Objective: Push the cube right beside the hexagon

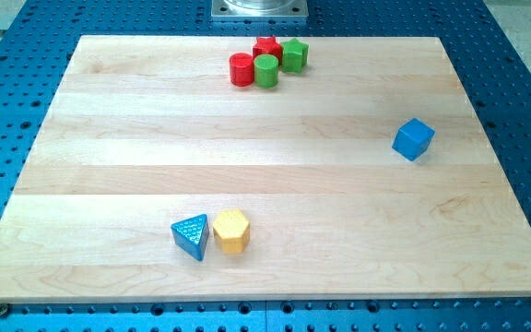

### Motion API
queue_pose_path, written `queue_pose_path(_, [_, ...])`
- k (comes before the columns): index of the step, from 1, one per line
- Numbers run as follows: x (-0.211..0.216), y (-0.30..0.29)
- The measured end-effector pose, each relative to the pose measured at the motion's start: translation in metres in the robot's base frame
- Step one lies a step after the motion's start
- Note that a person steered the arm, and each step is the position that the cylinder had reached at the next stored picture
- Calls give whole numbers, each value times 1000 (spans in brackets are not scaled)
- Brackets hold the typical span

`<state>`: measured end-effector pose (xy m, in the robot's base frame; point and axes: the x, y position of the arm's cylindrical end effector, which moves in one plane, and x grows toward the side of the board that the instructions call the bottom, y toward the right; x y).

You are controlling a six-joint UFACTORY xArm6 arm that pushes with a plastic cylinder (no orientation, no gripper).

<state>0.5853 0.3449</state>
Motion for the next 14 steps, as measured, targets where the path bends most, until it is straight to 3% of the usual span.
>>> queue_pose_path(1, [-46,-1])
queue_pose_path(2, [-171,-1])
queue_pose_path(3, [-247,-44])
queue_pose_path(5, [-62,-243])
queue_pose_path(6, [-61,-252])
queue_pose_path(7, [-24,-214])
queue_pose_path(8, [2,-250])
queue_pose_path(9, [-2,-304])
queue_pose_path(10, [-2,-309])
queue_pose_path(11, [-28,-237])
queue_pose_path(12, [-94,-134])
queue_pose_path(13, [-154,-64])
queue_pose_path(14, [-178,-29])
